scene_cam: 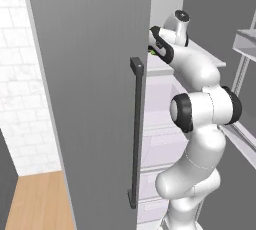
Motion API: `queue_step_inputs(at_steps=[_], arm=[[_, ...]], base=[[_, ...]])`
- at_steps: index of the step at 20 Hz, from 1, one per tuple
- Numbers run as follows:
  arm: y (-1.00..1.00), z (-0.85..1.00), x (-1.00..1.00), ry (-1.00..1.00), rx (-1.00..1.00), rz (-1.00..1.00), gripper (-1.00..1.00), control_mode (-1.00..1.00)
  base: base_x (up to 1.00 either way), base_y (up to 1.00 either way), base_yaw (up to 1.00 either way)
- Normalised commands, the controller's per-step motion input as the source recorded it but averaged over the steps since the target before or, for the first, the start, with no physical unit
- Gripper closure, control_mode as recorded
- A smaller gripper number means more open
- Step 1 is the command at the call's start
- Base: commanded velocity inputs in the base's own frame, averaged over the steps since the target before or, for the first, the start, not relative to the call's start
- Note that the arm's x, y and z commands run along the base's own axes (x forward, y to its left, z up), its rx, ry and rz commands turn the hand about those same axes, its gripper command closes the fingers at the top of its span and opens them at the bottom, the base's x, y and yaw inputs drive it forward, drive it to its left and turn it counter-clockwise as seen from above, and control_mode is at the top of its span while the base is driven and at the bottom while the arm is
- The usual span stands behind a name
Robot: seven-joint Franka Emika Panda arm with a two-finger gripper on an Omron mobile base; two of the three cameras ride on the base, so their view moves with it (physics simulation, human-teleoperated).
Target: Grab a lemon wedge from the fridge and one ice cube from the ice bowl, and put them in the glass of lemonade.
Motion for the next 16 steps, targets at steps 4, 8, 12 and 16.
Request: queue_step_inputs(at_steps=[4, 8, 12, 16], arm=[[0.00, -0.11, -0.02, 0.00, -0.01, 0.00, -1.00, -1.00], [-0.08, 0.11, -0.33, -0.08, 0.00, 0.00, -1.00, -1.00], [0.00, -0.01, 0.00, 0.00, 0.00, 0.00, -1.00, -1.00], [0.00, -0.25, -0.28, 0.03, 0.00, 0.00, -1.00, -1.00]], base=[[0.00, 0.00, 0.00], [0.00, 0.00, 0.00], [0.00, 0.00, 0.00], [0.00, 0.00, 0.00]])
